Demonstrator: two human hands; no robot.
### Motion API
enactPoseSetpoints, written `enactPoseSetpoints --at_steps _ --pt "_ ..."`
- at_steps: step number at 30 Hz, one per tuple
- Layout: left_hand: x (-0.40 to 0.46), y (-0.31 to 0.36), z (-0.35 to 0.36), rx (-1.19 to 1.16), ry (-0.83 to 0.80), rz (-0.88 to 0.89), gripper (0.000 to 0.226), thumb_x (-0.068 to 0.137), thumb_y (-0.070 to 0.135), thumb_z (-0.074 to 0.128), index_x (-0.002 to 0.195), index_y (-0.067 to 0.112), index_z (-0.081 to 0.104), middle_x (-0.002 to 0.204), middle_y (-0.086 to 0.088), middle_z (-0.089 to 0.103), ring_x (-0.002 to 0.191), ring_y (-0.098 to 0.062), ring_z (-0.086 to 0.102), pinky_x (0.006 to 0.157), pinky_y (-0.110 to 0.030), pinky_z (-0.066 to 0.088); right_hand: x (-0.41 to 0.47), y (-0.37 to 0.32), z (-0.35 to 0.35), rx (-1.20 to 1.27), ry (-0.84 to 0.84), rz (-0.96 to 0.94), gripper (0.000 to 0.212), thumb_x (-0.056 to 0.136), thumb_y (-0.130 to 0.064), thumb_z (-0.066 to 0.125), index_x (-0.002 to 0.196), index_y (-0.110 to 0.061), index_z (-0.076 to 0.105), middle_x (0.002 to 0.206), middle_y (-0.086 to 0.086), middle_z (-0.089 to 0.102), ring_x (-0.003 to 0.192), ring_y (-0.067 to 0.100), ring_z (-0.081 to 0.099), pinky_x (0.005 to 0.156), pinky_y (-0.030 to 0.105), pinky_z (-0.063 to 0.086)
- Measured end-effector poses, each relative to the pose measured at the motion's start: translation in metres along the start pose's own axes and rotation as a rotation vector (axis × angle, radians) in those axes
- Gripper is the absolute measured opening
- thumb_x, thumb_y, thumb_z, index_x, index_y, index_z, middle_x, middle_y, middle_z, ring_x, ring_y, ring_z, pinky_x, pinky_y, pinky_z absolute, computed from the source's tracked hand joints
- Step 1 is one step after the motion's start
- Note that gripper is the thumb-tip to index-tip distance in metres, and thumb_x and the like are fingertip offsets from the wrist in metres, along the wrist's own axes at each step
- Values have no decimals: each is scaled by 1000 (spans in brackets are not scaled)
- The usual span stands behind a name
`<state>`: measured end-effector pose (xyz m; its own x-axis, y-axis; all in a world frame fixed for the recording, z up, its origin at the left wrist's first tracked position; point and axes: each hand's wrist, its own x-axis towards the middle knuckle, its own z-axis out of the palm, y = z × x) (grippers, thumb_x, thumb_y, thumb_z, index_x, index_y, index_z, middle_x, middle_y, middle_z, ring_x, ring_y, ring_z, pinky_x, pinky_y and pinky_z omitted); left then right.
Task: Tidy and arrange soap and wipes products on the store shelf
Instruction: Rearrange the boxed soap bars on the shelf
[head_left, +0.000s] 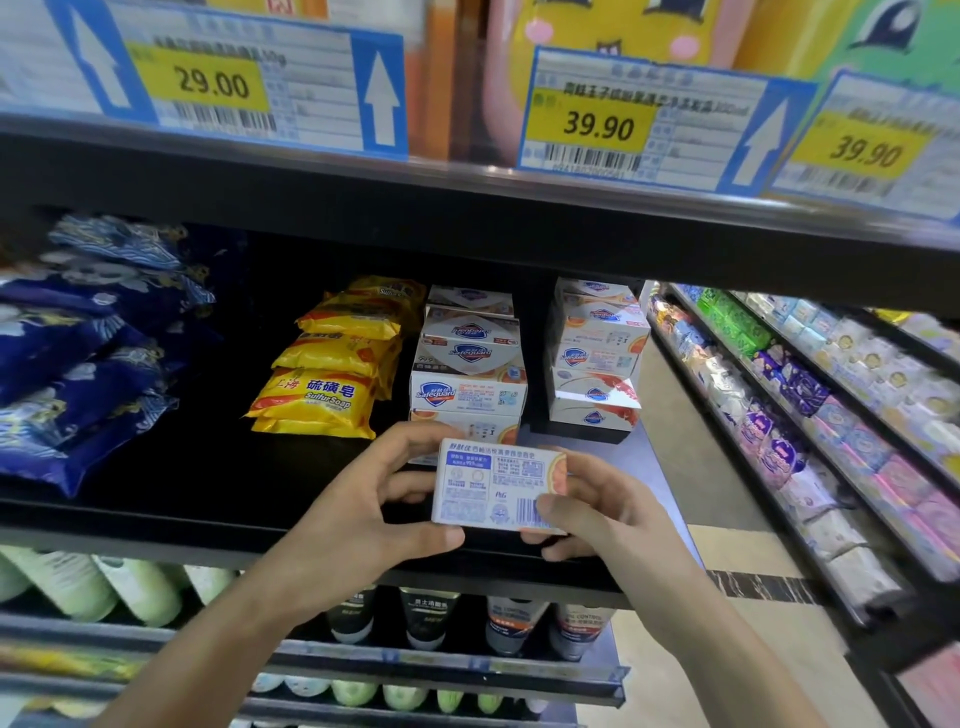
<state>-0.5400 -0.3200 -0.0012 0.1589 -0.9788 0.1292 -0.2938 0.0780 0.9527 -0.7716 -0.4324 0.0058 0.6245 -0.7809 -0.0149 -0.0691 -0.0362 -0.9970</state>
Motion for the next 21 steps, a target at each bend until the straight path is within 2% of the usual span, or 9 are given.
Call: enactPoseSetpoints --at_steps 5,9,12,14,16,18,19,20,21 --pt "1 -2 2 17 18 14 78 76 14 89 138 47 53 139 13 64 124 -14 65 111 -50 44 0 2 -1 28 7 -33 40 84 -25 70 124 -25 67 112 4 77 94 29 76 73 28 60" --pt "3 -5 3 -3 -3 1 86 79 11 82 145 51 44 135 10 67 124 -15 65 107 -38 46 -3 5 0 75 39 -102 42 83 -19 72 123 -28 66 114 2 76 105 24 73 76 32 61" --pt "-2 -1 1 -26 10 -51 79 78 4 63 147 40 46 131 8 70 122 -12 66 100 -33 50 -6 7 3 89 78 -177 42 79 -17 77 117 -33 68 105 0 73 102 26 71 84 38 61" --pt "0 6 3 -36 -5 -104 69 76 3 56 140 30 54 127 6 73 121 -12 66 96 -28 53 -8 7 5 63 71 -227 42 80 -21 79 118 -34 66 107 -7 72 99 21 69 88 35 58" --pt "-2 7 4 -133 -93 -125 44 85 2 58 127 14 62 116 0 75 128 -23 63 102 -35 53 -10 8 7 29 39 -257 41 84 -19 75 121 -29 61 118 -4 72 109 23 69 92 37 58" --pt "6 -12 -2 -148 31 -148 28 104 4 50 128 -2 61 123 -17 68 138 -41 53 116 -52 43 -10 12 9 -5 28 -280 40 87 -13 72 122 -24 58 121 4 71 115 28 67 94 39 57" --pt "6 -16 1 -139 48 -129 30 108 8 46 133 -4 59 131 -22 64 139 -43 51 118 -54 39 -10 13 10 -24 31 -291 39 87 -11 72 121 -24 58 118 3 71 115 29 66 92 38 57" --pt "4 -15 6 -125 -3 -87 30 109 15 47 133 2 61 136 -18 64 139 -38 53 118 -51 41 -10 14 11 -39 35 -298 39 86 -9 72 119 -24 59 114 1 71 115 28 66 90 36 56" --pt "-2 -9 9 -103 -66 -62 28 108 28 52 130 15 64 134 -4 67 137 -27 57 114 -44 46 -11 15 11 -49 39 -300 39 86 -7 72 119 -25 59 113 0 71 115 27 66 87 32 56"
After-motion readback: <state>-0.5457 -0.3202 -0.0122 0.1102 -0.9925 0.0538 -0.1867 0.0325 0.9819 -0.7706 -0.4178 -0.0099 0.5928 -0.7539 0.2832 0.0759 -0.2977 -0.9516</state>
